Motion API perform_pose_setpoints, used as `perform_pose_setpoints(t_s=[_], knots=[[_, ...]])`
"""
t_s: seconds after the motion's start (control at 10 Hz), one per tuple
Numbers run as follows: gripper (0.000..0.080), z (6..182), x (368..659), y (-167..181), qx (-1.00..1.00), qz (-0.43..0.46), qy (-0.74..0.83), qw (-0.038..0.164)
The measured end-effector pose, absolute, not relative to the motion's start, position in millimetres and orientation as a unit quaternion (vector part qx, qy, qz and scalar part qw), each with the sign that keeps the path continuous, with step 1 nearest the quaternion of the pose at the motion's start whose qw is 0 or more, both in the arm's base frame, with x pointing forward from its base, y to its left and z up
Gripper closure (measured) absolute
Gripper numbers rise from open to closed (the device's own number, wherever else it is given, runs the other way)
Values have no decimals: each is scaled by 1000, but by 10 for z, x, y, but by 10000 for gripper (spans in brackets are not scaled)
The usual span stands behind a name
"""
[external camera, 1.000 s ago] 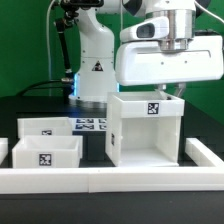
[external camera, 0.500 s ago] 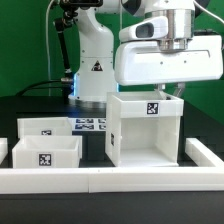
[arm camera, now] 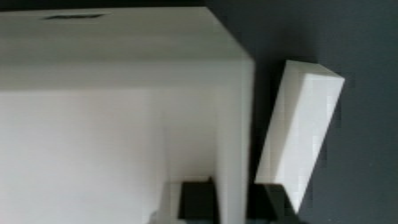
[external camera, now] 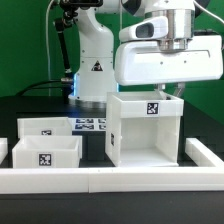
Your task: Assemble drawer
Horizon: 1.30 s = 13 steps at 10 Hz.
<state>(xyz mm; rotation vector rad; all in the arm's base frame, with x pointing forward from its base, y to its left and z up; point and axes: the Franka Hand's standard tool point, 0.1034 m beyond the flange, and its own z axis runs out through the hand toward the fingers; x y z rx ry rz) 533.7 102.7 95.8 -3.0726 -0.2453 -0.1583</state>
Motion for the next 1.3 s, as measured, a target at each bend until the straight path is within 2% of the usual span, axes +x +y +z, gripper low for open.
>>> perform_pose_setpoints(t_s=[0.4, 0.7, 1.3], knots=[[762, 964, 5625, 1067, -994, -68, -78, 32], [762, 973, 5664, 1070, -994, -73, -74, 34], [761, 1002, 5808, 1075, -984, -106, 127, 61]])
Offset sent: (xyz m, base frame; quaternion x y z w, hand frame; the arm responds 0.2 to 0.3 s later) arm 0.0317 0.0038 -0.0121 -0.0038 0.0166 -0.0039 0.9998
